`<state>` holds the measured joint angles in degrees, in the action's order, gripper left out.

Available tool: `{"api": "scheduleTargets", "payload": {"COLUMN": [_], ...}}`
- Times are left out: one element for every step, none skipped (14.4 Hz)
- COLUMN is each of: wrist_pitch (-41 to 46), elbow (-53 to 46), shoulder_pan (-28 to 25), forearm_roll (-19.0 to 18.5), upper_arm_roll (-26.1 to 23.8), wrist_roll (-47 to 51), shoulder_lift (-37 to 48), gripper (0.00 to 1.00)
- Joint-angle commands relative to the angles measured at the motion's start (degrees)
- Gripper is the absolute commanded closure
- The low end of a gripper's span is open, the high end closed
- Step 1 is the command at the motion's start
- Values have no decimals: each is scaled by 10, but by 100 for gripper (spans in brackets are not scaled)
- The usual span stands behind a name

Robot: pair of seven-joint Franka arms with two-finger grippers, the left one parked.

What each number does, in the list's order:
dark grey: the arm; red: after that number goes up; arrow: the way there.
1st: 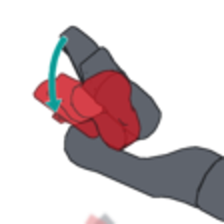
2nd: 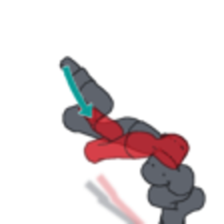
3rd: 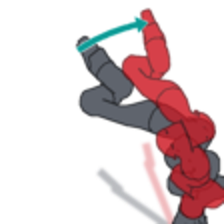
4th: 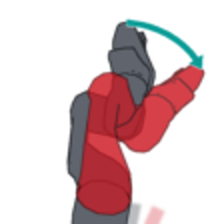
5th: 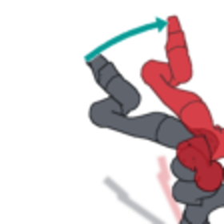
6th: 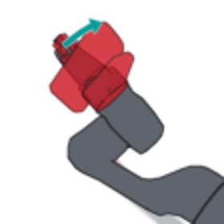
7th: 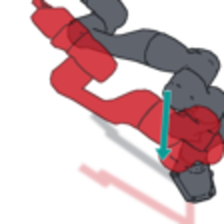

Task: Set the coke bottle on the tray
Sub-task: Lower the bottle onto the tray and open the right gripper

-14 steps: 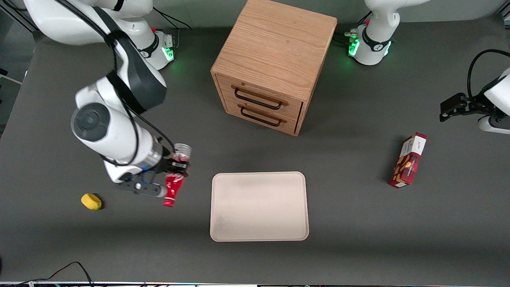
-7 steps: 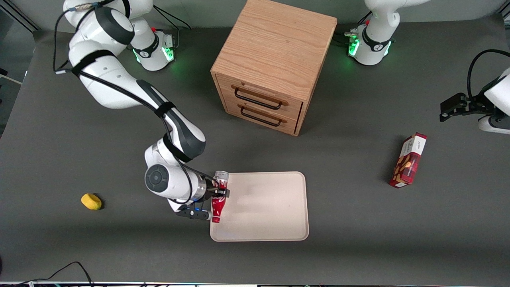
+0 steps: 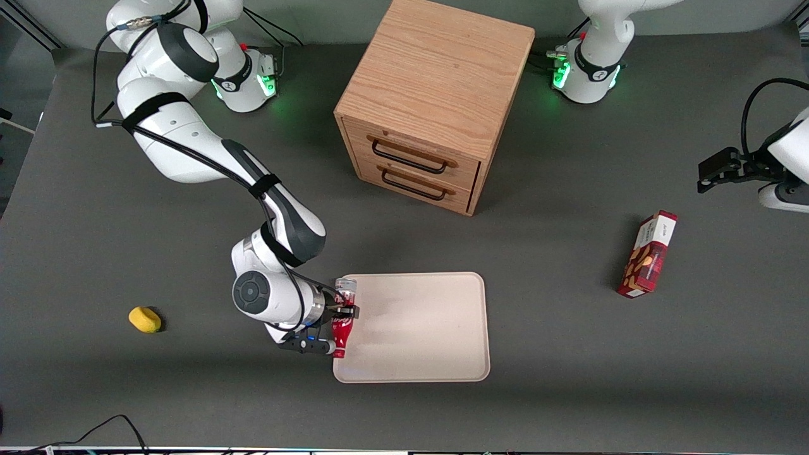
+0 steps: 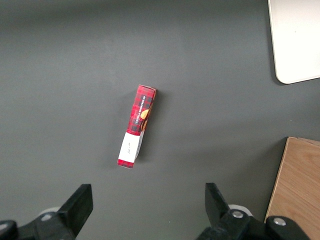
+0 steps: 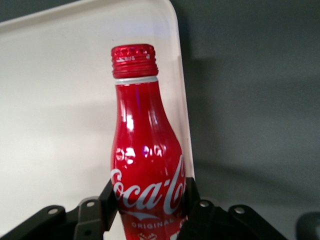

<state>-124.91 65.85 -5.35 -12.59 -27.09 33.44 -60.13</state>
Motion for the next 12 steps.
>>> {"api": "scheduleTargets", "payload": {"wrist_pitch": [-3,-3,-3,-3,-3,-3,-3,-3,-3,-3,-3,-3], "elbow": [-26,-26,-26,-23,-23,-22,-22,-21,-20,-20,-19,-18], "shoulder_pan": [-10,-10,-10,-11,-11,-11,-11,-11,-11,-11,-10,-10], "forearm_roll": [-12,-11,-11,-13,-16,-17,-17,-18,-18,-23,-37,-44], "upper_arm_roll": [4,4,4,4,4,4,4,4,4,4,4,4], "wrist_roll": [-10,-10,-8,-7,-5,-4,-4,-4,-4,-3,-2,1], "shoulder_lift": [-13,-13,-13,-12,-11,-11,-11,-12,-12,-12,-13,-13], "gripper": [100,100,90,1,0,0,0,0,0,0,0,0]}}
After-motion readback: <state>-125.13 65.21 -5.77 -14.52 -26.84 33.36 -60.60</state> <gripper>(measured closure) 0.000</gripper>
